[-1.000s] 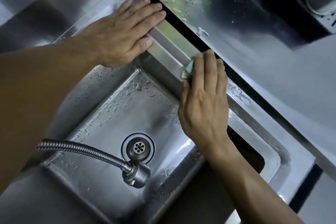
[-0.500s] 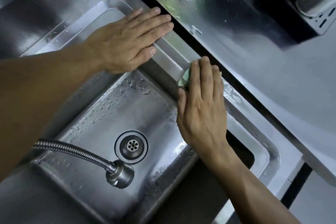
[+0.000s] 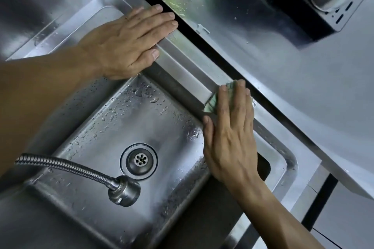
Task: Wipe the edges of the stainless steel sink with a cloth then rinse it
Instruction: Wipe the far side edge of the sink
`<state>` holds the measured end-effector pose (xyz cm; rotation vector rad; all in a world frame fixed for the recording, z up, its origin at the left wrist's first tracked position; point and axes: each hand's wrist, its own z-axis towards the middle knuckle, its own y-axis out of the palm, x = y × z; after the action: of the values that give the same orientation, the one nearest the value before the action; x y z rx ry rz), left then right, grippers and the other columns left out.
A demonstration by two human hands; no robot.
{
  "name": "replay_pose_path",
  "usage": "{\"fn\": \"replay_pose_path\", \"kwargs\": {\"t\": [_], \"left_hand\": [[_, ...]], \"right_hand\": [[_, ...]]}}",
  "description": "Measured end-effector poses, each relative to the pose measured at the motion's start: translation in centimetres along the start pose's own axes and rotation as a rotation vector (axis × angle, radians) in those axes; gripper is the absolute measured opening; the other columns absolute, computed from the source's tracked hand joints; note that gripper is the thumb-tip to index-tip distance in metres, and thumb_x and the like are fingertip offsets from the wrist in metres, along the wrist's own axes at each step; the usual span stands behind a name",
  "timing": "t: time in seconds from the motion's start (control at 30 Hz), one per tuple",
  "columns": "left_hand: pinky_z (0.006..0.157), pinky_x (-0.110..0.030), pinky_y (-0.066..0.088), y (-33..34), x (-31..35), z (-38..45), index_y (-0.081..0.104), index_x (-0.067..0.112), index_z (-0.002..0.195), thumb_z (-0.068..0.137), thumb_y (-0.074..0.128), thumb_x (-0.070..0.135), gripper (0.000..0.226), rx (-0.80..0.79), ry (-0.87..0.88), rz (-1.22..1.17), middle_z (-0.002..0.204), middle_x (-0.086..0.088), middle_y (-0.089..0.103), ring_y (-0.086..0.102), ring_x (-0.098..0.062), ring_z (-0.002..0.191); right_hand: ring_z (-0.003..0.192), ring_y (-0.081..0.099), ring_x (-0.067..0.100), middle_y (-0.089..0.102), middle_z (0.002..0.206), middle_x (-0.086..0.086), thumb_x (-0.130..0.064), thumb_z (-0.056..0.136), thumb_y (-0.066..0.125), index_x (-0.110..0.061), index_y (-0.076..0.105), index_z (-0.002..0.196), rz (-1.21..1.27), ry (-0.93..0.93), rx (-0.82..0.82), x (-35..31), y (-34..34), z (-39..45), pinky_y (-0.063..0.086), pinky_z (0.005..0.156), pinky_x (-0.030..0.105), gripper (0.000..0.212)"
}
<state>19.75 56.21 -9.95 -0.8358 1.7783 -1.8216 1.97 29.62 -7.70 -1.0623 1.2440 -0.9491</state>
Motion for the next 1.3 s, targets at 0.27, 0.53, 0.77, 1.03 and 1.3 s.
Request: {"fn": "replay_pose_path", "kwargs": {"t": [0.27,0.53,0.77,1.03,1.3], "left_hand": [[0.130,-0.048,0.004,-0.1,0.4,0.2,0.012,0.010,0.166,0.106,0.019,0.043,0.068,0.035,-0.008,-0.017,0.172,-0.016,0.014,0.008,-0.032,0.160],[0.130,-0.045,-0.001,-0.3,0.3,-0.1,0.011,0.011,0.166,0.106,0.021,0.041,0.068,0.014,-0.016,-0.013,0.173,-0.015,0.011,0.004,-0.031,0.160],[0.130,-0.039,-0.006,-0.5,0.1,-0.1,0.006,0.016,0.167,0.107,0.018,0.044,0.067,-0.018,-0.024,-0.002,0.174,-0.007,0.006,-0.001,-0.025,0.161],[0.130,-0.040,-0.002,-0.5,0.8,0.1,0.017,0.010,0.165,0.106,0.023,0.040,0.066,0.033,-0.014,-0.006,0.172,-0.013,0.016,0.009,-0.031,0.160],[0.130,-0.038,-0.006,-1.4,4.9,1.0,0.019,0.006,0.164,0.103,0.025,0.037,0.068,0.029,0.018,0.011,0.170,-0.018,0.021,0.008,-0.028,0.159]], "right_hand": [[0.154,0.019,0.045,0.022,0.165,0.030,-0.021,0.109,0.037,0.006,0.030,0.157,0.105,0.059,0.098,-5.6,2.5,7.0,0.019,0.125,0.057,0.055],[0.152,0.025,0.043,0.030,0.162,0.027,-0.005,0.104,0.047,0.000,0.037,0.154,0.102,0.049,0.067,2.2,-0.5,0.3,0.020,0.124,0.055,0.051],[0.151,0.025,0.046,0.026,0.162,0.031,-0.017,0.110,0.038,0.004,0.034,0.155,0.045,0.085,0.063,0.4,0.5,2.0,0.017,0.125,0.056,0.050],[0.151,0.027,0.045,0.028,0.162,0.029,-0.022,0.110,0.035,0.002,0.036,0.155,0.070,-0.013,0.105,-5.7,2.6,8.4,0.021,0.124,0.056,0.051],[0.156,0.023,0.037,0.028,0.165,0.021,-0.024,0.111,0.031,-0.004,0.033,0.158,-0.009,-0.004,0.041,0.8,0.2,1.8,0.018,0.126,0.049,0.051]]}}
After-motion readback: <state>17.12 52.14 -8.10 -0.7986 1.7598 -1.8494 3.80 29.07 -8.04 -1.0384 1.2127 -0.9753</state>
